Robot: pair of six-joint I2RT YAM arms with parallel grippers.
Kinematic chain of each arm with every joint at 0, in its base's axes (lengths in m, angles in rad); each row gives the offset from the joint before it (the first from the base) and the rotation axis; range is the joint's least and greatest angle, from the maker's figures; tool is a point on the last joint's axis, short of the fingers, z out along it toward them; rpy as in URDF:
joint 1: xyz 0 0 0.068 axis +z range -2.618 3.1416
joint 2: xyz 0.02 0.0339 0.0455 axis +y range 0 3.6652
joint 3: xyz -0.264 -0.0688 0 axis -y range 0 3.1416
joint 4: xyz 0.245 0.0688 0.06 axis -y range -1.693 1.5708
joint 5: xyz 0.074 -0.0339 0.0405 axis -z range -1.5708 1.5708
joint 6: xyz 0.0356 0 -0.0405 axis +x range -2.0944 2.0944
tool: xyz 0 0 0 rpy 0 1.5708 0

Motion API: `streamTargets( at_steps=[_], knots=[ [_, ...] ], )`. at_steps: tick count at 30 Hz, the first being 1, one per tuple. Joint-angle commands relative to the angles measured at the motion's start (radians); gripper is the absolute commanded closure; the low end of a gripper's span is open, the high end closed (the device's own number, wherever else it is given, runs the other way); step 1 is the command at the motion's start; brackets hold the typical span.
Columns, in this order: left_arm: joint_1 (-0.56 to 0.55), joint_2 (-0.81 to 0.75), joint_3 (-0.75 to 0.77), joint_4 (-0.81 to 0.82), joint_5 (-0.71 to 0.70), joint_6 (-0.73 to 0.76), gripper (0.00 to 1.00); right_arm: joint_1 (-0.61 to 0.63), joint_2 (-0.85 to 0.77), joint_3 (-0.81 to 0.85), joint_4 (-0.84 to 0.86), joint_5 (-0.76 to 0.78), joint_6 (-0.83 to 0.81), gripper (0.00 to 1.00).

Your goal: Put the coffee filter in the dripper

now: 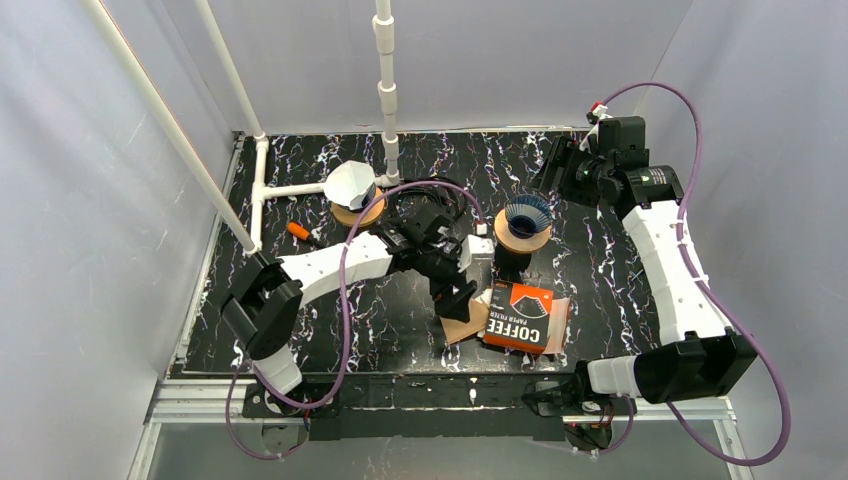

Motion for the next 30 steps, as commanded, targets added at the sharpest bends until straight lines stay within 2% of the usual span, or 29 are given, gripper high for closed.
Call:
streamTargets(
  at_steps=[1, 7, 12, 24, 30],
  knots=[
    [-0.022, 0.02, -0.008, 0.038, -0.006, 0.142, 0.1, -0.009, -0.038, 0.003, 0.011, -0.013, 0.013, 0.2],
    [-0.022, 0.075, -0.018, 0.085, -0.078, 0.169, 0.17, -0.012, -0.061, 0.002, -0.014, -0.014, 0.016, 0.2],
    [-0.022, 0.119, -0.028, 0.128, -0.075, 0.142, 0.21, -0.014, -0.094, -0.001, -0.042, 0.003, 0.014, 0.2],
    [-0.022, 0.161, -0.024, 0.123, -0.082, 0.168, 0.47, -0.015, -0.15, -0.015, -0.076, 0.037, 0.029, 0.2],
    [-0.022, 0.165, 0.0, 0.069, -0.096, 0.216, 0.74, -0.015, -0.148, -0.012, -0.075, 0.035, 0.03, 0.2]
  ],
)
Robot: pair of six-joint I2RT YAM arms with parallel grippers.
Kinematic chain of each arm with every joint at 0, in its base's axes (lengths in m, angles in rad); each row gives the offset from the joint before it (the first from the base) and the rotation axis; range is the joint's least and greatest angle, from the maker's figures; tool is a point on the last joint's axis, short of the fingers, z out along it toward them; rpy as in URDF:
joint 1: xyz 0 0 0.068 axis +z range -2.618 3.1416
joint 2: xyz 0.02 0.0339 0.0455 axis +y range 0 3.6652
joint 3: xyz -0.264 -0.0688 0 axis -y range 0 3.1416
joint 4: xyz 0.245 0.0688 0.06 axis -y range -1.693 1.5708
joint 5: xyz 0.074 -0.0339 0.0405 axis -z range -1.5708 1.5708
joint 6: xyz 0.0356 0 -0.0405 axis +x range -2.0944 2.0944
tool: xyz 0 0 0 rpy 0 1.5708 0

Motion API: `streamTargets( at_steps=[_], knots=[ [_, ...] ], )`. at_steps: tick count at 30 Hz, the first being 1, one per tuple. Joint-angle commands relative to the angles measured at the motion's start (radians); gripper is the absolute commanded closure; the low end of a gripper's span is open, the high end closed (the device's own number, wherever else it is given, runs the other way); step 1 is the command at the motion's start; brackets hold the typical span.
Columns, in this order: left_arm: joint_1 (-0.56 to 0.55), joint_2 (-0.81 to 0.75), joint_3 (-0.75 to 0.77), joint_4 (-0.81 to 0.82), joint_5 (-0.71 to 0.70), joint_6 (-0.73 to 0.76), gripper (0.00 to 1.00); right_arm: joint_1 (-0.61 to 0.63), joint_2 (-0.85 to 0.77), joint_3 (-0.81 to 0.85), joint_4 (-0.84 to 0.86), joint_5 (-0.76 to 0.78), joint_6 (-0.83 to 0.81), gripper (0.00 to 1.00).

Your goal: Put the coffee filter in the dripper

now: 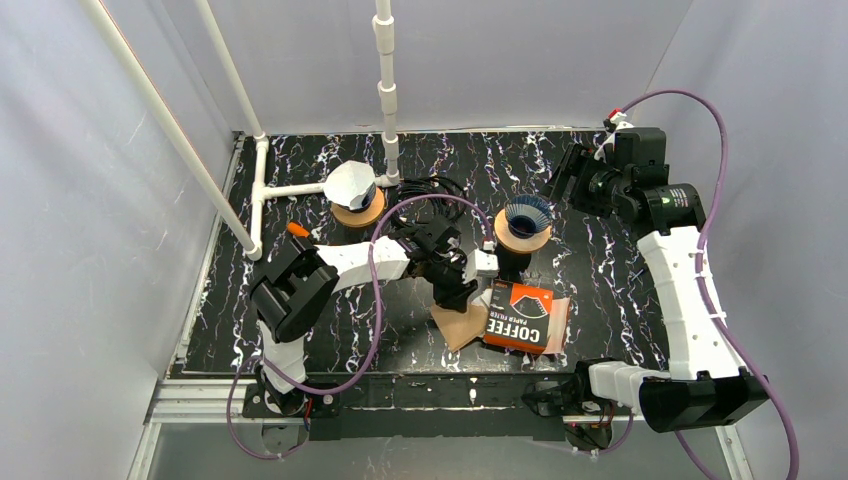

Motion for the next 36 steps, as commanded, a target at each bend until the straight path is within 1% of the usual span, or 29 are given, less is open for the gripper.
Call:
streamTargets(
  at_steps=[1, 3, 5, 6, 15, 25, 29, 31, 36],
  knots=[
    [-0.001, -0.014, 0.027, -0.053, -0.001, 0.054, 0.77, -0.009, -0.016, 0.003, 0.0, 0.01, 0.006, 0.2],
    [0.0, -0.02, 0.027, -0.06, -0.005, 0.059, 0.8, -0.009, -0.013, 0.006, 0.006, 0.008, 0.008, 0.2],
    [0.0, -0.029, 0.028, -0.074, -0.003, 0.075, 0.95, -0.009, -0.007, 0.013, 0.009, 0.004, 0.007, 0.2],
    [0.0, -0.033, 0.032, -0.086, -0.004, 0.083, 1.0, -0.009, -0.003, 0.016, 0.01, 0.004, 0.006, 0.2],
    [0.0, -0.125, 0.025, -0.137, -0.037, 0.126, 1.0, -0.009, 0.028, 0.048, 0.021, -0.01, 0.002, 0.2],
    [0.004, -0.302, 0.01, -0.172, -0.093, 0.17, 1.0, -0.009, 0.059, 0.069, 0.046, -0.051, -0.001, 0.19],
    [0.012, -0.37, 0.009, -0.179, -0.127, 0.176, 1.0, -0.009, 0.088, 0.099, 0.053, -0.099, -0.018, 0.18],
    [0.022, -0.402, 0.011, -0.184, -0.138, 0.179, 1.0, -0.009, 0.105, 0.117, 0.056, -0.139, -0.038, 0.14],
    [0.064, -0.481, 0.008, -0.167, -0.13, 0.186, 1.0, -0.009, 0.14, 0.161, 0.066, -0.229, -0.082, 0.11]
  ],
)
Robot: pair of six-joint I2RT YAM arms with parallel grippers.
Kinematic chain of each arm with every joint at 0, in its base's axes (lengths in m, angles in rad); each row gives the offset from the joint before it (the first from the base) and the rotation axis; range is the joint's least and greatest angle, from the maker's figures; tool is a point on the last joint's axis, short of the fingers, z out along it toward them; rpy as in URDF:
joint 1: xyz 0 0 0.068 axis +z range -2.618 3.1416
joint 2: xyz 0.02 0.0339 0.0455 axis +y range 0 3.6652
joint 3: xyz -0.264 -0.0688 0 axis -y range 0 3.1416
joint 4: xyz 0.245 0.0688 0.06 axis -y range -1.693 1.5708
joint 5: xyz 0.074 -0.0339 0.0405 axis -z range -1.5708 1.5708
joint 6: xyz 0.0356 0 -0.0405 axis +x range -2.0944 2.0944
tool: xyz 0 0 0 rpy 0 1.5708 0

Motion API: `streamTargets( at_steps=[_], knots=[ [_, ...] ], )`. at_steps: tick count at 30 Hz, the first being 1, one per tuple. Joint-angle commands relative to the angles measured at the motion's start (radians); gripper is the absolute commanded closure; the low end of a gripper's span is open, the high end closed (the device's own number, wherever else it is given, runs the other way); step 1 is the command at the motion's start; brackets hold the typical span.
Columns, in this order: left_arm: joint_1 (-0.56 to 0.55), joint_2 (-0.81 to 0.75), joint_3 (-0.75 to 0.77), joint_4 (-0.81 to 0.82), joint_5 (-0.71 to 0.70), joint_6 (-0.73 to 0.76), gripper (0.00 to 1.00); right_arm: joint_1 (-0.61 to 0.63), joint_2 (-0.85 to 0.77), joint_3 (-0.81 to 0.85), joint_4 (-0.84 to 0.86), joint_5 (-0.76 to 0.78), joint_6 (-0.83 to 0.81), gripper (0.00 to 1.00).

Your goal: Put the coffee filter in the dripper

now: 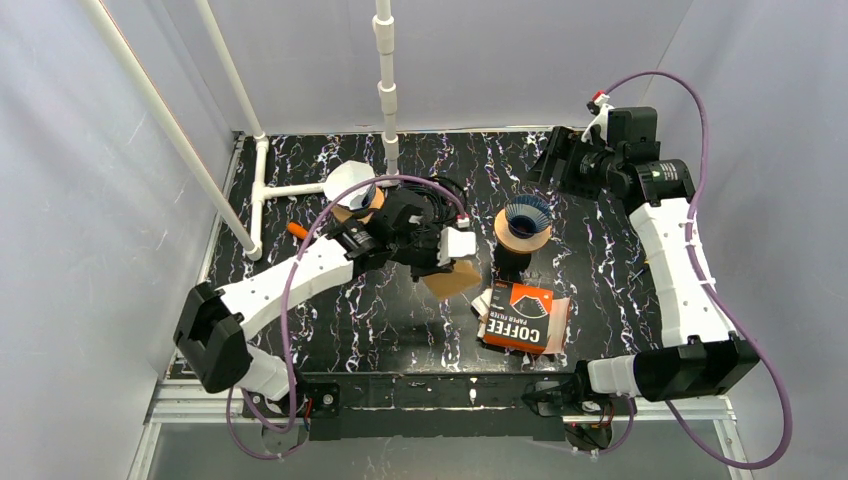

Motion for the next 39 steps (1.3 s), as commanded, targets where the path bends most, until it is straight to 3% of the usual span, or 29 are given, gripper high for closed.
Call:
streamTargets(
  at_steps=[1, 9, 14, 25, 36, 39],
  knots=[
    [0.047, -0.099, 0.0, -0.006, 0.005, 0.018, 1.0, -0.004, 0.021, 0.074, 0.044, -0.111, -0.055, 0.11],
    [0.112, -0.189, 0.006, 0.062, 0.05, 0.03, 1.0, 0.005, 0.056, 0.12, 0.069, -0.27, -0.076, 0.11],
    [0.122, -0.203, 0.043, 0.024, 0.078, 0.08, 1.0, 0.042, 0.086, 0.149, 0.039, -0.322, -0.095, 0.11],
    [0.128, -0.205, 0.098, -0.053, 0.189, 0.132, 1.0, 0.314, 0.184, 0.171, -0.061, -0.295, -0.195, 0.11],
    [0.128, -0.222, 0.11, -0.094, 0.21, 0.147, 1.0, 0.417, 0.224, 0.107, -0.073, -0.334, -0.248, 0.23],
    [0.128, -0.227, 0.111, -0.095, 0.213, 0.147, 1.0, 0.423, 0.23, 0.086, -0.075, -0.328, -0.249, 0.3]
  ],
)
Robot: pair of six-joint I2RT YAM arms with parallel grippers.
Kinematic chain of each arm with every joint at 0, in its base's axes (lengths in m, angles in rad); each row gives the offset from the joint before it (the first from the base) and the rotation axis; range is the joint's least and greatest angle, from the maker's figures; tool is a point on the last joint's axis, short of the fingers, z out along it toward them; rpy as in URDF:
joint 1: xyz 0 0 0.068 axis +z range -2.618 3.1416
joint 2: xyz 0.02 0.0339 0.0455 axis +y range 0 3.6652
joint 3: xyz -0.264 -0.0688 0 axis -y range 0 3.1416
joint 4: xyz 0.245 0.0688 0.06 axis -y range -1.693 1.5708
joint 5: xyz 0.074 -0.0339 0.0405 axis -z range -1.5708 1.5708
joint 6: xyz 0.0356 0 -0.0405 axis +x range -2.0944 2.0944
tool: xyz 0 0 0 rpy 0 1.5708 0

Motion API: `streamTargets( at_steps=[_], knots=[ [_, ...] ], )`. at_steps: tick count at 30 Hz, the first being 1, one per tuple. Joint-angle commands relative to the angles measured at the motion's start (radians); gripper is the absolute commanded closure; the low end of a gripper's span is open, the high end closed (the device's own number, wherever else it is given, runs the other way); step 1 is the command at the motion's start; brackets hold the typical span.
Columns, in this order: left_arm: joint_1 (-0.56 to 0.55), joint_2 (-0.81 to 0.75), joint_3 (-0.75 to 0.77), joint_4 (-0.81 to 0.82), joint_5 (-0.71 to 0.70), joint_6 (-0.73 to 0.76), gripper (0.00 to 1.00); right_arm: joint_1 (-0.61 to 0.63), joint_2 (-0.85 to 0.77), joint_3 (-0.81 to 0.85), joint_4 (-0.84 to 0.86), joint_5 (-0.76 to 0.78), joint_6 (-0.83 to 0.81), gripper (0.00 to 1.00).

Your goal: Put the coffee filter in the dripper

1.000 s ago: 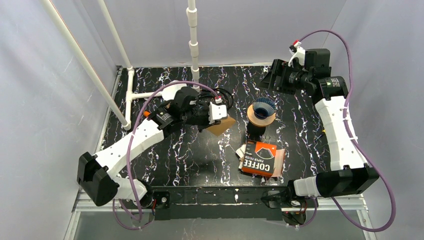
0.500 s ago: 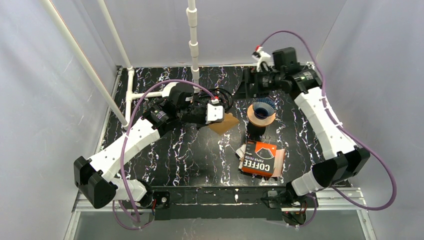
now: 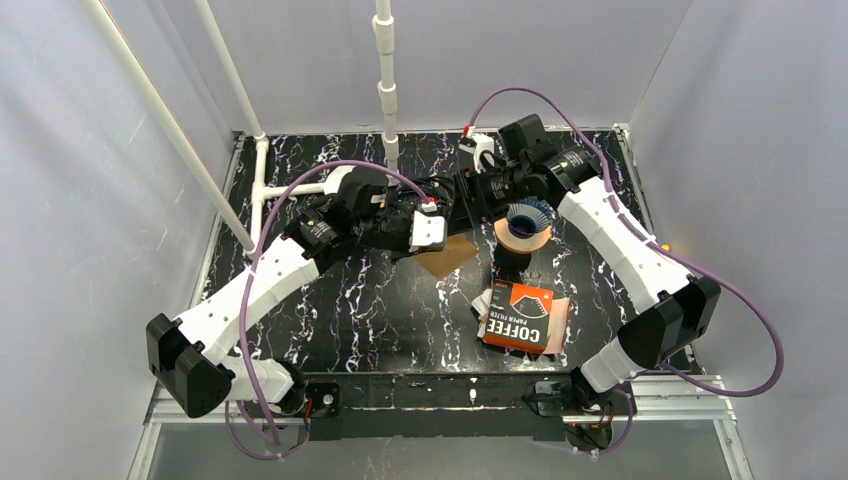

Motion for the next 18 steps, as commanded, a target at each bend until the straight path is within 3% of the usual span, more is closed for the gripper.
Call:
streamTargets(
  at_steps=[1, 11, 18],
  knots=[
    [0.005, -0.058, 0.038, -0.027, 0.04, 0.014, 1.0, 0.012, 0.01, -0.029, -0.006, -0.017, -0.028, 0.33],
    [0.005, -0.065, 0.046, -0.044, 0.068, 0.02, 1.0, 0.034, 0.056, -0.031, 0.026, -0.076, -0.035, 0.34],
    [0.005, -0.071, 0.044, -0.038, 0.061, 0.02, 1.0, 0.057, 0.069, -0.045, 0.033, -0.15, -0.062, 0.42]
  ],
)
